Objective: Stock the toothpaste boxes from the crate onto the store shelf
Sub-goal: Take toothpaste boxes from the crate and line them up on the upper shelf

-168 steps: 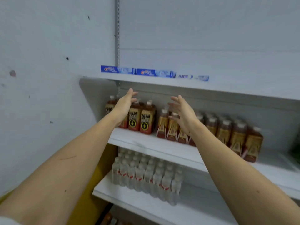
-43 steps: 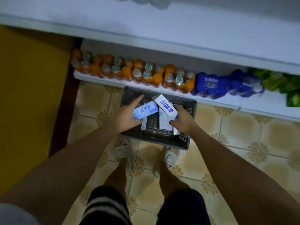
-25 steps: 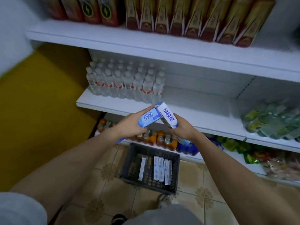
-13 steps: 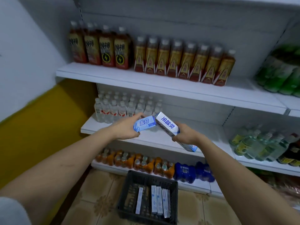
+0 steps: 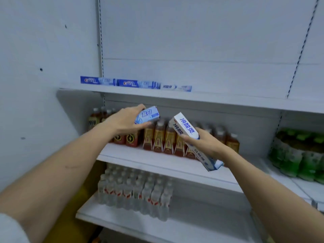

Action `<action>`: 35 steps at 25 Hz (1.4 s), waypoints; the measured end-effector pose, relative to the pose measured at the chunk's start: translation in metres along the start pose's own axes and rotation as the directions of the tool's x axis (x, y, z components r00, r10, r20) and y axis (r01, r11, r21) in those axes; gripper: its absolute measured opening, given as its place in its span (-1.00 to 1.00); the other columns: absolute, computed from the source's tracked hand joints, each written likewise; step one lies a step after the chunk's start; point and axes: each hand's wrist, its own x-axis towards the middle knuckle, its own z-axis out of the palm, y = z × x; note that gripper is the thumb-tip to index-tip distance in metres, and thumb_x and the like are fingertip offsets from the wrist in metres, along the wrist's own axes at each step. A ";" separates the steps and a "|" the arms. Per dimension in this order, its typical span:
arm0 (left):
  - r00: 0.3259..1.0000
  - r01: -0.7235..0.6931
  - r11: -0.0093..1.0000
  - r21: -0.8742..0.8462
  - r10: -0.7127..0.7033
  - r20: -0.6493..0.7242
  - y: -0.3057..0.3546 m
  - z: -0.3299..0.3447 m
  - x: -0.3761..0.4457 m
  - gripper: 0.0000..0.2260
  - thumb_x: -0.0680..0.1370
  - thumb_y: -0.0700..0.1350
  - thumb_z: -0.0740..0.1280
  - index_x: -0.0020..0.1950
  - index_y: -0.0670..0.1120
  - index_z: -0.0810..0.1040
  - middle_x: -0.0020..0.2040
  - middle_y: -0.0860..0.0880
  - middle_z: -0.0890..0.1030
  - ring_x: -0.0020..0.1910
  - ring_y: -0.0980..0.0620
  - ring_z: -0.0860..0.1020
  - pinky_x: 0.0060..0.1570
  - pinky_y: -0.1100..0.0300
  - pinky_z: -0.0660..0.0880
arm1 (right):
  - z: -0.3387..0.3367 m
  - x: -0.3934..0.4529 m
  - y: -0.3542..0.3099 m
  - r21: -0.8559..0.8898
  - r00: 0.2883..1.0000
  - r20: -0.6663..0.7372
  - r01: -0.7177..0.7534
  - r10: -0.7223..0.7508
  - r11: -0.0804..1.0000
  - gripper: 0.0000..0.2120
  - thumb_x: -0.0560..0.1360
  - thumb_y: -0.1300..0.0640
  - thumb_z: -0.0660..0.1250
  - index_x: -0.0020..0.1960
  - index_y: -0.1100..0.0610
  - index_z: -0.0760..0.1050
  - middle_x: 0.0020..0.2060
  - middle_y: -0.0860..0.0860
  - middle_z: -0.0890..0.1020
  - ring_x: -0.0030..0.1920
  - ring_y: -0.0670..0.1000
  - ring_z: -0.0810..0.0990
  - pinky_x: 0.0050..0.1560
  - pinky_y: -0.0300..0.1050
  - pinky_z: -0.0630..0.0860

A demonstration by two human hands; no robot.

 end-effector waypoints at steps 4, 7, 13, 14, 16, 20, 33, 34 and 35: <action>0.990 -0.011 0.994 0.112 0.027 -0.139 0.006 -0.046 0.042 -0.57 0.54 0.11 0.28 0.31 -0.07 0.31 -0.02 -0.01 0.51 -0.11 -0.07 0.51 -0.13 0.09 0.40 | -0.053 0.025 -0.034 -0.043 0.997 0.010 0.083 -0.082 0.996 -0.49 0.46 -0.36 0.24 0.25 -0.05 0.39 0.02 -0.10 0.61 -0.05 -0.03 0.63 0.00 -0.02 0.55; 0.980 -0.008 0.971 0.241 0.056 -0.190 0.000 -0.067 0.067 -0.57 0.55 0.12 0.27 0.32 -0.05 0.29 0.08 -0.09 0.56 -0.11 -0.10 0.53 -0.16 0.07 0.44 | -0.083 0.044 -0.053 -0.112 0.990 0.001 0.138 -0.138 0.984 -0.57 0.52 -0.25 0.23 0.27 -0.04 0.37 0.03 -0.09 0.58 -0.05 -0.03 0.60 0.00 -0.01 0.52; 0.986 0.057 0.958 0.281 -0.010 -0.166 -0.038 -0.086 0.127 -0.49 0.51 0.12 0.41 0.38 0.01 0.32 0.19 -0.05 0.57 0.00 -0.04 0.51 -0.01 0.03 0.48 | -0.128 0.097 -0.076 -0.342 0.977 -0.102 0.141 -0.186 0.929 -0.40 0.48 -0.36 0.21 0.34 0.00 0.31 0.04 -0.01 0.59 -0.03 0.01 0.59 0.02 -0.02 0.48; 0.985 0.071 0.958 0.278 -0.023 -0.171 -0.046 -0.086 0.138 -0.50 0.49 0.10 0.42 0.36 0.03 0.33 0.16 -0.04 0.58 -0.03 -0.03 0.50 -0.04 0.04 0.44 | -0.133 0.107 -0.077 -0.381 0.975 -0.127 0.122 -0.182 0.917 -0.38 0.48 -0.37 0.19 0.37 0.01 0.29 0.05 0.00 0.58 -0.02 0.04 0.58 0.00 -0.02 0.47; 0.988 0.089 0.952 0.292 -0.048 -0.147 -0.063 -0.080 0.160 -0.50 0.50 0.09 0.43 0.36 0.05 0.34 0.16 -0.02 0.59 -0.01 -0.05 0.52 -0.04 0.05 0.37 | -0.140 0.127 -0.078 -0.432 0.972 -0.171 0.071 -0.159 0.899 -0.38 0.49 -0.37 0.18 0.37 0.02 0.27 0.07 0.02 0.56 -0.01 0.07 0.56 -0.05 -0.03 0.44; 0.997 0.056 0.959 0.278 -0.040 -0.061 -0.096 -0.058 0.201 -0.51 0.55 0.01 0.39 0.43 0.03 0.31 0.23 -0.04 0.54 0.11 -0.07 0.49 0.05 0.00 0.39 | -0.147 0.171 -0.067 -0.593 0.963 -0.223 -0.008 -0.154 0.805 -0.50 0.49 -0.35 0.21 0.23 -0.01 0.32 0.00 -0.01 0.58 -0.12 0.04 0.56 -0.05 0.02 0.51; 0.986 0.101 0.994 -0.040 -0.095 0.137 -0.159 -0.013 0.259 -0.55 0.55 0.14 0.33 0.41 0.11 0.40 0.32 -0.02 0.49 0.21 -0.02 0.47 0.28 -0.01 0.41 | -0.123 0.298 -0.024 -0.659 0.991 -0.132 -0.079 -0.012 0.748 -0.57 0.44 -0.23 0.39 0.14 -0.05 0.32 -0.11 -0.04 0.50 -0.11 0.06 0.50 0.05 0.07 0.48; 0.989 0.113 0.984 -0.134 -0.099 0.110 -0.154 -0.016 0.264 -0.58 0.55 0.20 0.30 0.37 0.10 0.46 0.31 0.00 0.52 0.21 0.00 0.49 0.29 0.01 0.40 | -0.124 0.305 -0.023 -0.660 0.993 -0.120 -0.072 -0.010 0.748 -0.57 0.44 -0.21 0.40 0.14 -0.04 0.32 -0.12 -0.04 0.50 -0.12 0.07 0.50 0.02 0.04 0.47; 0.993 0.111 0.973 -0.201 -0.101 0.061 -0.146 -0.018 0.270 -0.59 0.56 0.23 0.27 0.34 0.08 0.51 0.31 0.01 0.54 0.23 0.01 0.50 0.31 0.02 0.39 | -0.126 0.312 -0.021 -0.656 0.994 -0.113 -0.068 -0.008 0.751 -0.58 0.45 -0.18 0.41 0.15 -0.01 0.33 -0.13 -0.04 0.50 -0.12 0.08 0.50 -0.01 0.02 0.45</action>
